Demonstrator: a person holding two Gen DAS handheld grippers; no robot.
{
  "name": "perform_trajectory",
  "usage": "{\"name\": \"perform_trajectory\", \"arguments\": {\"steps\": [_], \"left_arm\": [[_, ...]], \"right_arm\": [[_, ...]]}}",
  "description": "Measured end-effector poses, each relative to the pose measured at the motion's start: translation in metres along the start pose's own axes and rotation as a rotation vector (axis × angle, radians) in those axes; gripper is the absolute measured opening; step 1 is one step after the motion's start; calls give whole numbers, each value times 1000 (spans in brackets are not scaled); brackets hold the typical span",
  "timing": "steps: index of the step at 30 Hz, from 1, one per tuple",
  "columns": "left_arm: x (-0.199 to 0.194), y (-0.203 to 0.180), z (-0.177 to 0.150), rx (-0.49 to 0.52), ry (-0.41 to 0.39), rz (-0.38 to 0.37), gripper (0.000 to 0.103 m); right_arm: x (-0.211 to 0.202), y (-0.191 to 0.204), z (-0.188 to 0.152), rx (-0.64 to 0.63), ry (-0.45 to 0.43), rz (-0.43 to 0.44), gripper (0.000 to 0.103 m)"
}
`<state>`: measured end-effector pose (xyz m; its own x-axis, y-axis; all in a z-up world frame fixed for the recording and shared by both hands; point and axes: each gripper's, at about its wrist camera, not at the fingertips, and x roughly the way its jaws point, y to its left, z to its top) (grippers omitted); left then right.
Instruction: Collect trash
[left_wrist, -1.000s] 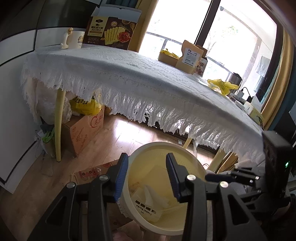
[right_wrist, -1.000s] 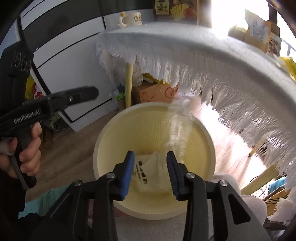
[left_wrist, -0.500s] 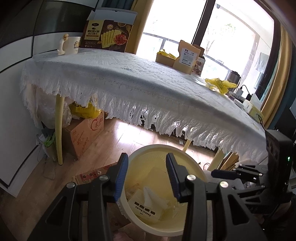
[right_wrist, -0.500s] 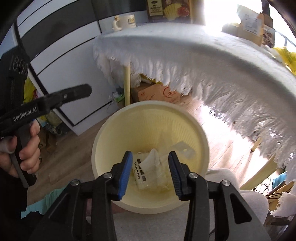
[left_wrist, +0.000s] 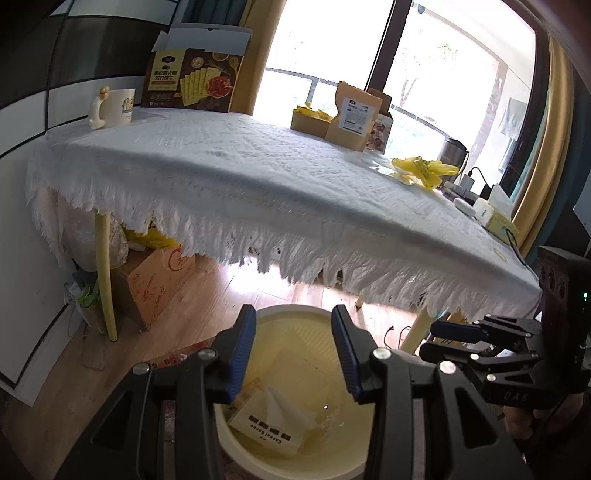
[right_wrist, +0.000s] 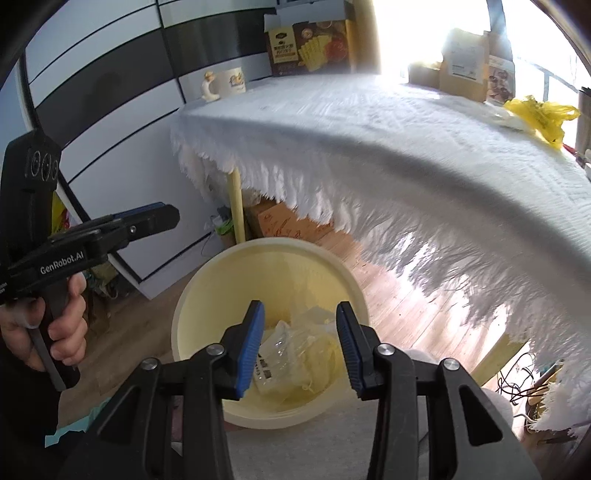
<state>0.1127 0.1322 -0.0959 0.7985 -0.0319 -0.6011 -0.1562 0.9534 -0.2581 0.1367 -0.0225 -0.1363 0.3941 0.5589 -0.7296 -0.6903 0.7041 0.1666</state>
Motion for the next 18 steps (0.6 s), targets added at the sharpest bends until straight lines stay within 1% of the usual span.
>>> {"name": "perform_trajectory", "arguments": {"steps": [8,18], "left_arm": [[4,-21,13,28,-1,-23,42],[17,-57,34,79,6,-63,42]], "right_arm": [[-21,-24,11,15,-37,-14,38],[-38,-48,23,46,-72,-28,38]]}}
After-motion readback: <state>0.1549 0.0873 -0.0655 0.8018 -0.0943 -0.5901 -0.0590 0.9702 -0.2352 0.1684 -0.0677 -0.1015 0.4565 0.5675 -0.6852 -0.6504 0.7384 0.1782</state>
